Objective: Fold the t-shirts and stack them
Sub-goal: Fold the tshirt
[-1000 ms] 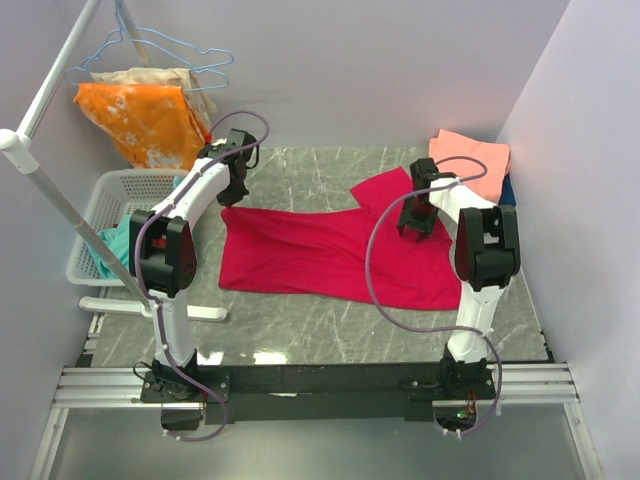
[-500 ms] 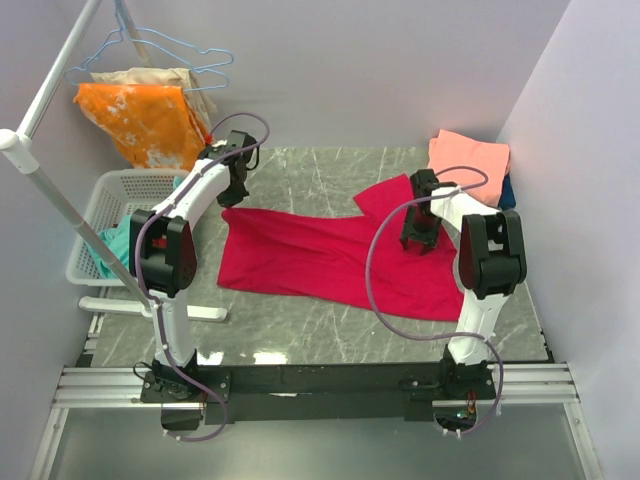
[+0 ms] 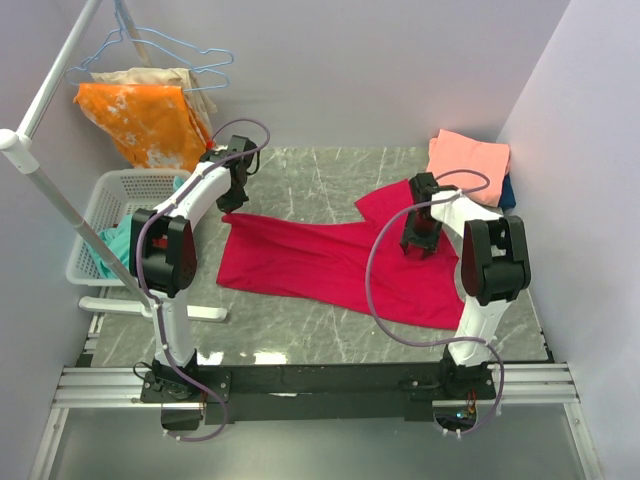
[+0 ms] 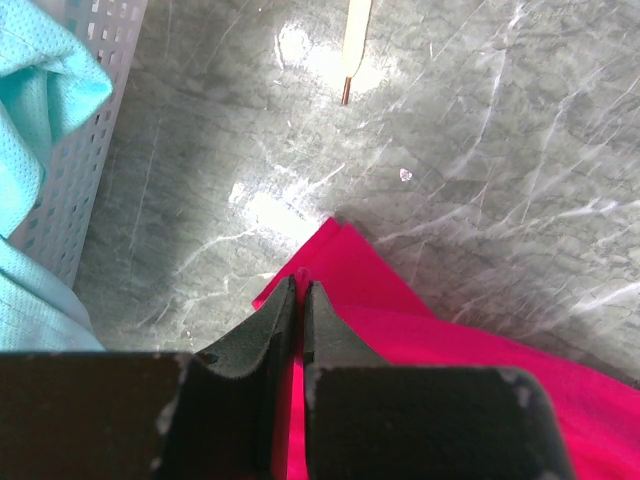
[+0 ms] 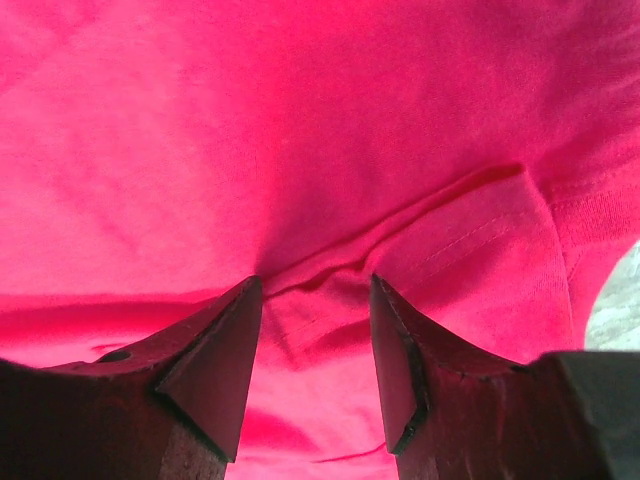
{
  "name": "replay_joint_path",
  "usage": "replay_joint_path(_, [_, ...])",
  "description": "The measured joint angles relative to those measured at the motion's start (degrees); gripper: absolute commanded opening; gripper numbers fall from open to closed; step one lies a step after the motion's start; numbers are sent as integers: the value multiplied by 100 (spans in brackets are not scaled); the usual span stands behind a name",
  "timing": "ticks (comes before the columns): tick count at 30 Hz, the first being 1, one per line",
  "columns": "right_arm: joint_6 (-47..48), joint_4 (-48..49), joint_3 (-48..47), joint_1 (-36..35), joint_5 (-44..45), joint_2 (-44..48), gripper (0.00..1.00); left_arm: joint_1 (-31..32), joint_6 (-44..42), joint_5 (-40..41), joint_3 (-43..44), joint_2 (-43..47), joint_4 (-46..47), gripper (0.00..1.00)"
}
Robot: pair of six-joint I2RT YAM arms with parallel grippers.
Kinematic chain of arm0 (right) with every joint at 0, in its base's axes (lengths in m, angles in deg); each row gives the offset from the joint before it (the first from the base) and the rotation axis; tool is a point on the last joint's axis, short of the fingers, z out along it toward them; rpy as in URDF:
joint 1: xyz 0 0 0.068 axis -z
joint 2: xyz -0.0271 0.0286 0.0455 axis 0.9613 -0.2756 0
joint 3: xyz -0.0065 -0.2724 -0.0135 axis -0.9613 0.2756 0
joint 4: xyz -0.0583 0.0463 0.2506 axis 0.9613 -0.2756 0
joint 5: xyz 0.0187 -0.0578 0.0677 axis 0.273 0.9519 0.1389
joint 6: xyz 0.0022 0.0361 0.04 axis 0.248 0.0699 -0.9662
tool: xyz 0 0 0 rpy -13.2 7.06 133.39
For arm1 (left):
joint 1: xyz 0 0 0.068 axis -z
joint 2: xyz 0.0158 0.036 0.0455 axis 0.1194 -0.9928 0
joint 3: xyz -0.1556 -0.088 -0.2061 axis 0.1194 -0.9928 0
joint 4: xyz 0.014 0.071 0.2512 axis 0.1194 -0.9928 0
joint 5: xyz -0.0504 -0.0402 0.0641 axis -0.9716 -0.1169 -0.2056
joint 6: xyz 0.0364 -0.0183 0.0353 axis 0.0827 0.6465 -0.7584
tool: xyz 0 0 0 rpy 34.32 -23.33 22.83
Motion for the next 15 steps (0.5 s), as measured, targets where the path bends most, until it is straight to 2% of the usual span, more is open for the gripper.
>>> replay_joint_path(4, [-74, -177, -498, -63, 74, 22, 55, 0, 2, 0, 0, 0, 2, 1])
replay_joint_path(10, [-98, -44, -1897, -72, 446, -20, 56, 0, 0, -2, 0, 0, -2, 1])
replay_joint_path(15, [-72, 94, -3215, -70, 671, -789, 54, 0, 0, -24, 13, 0, -28, 1])
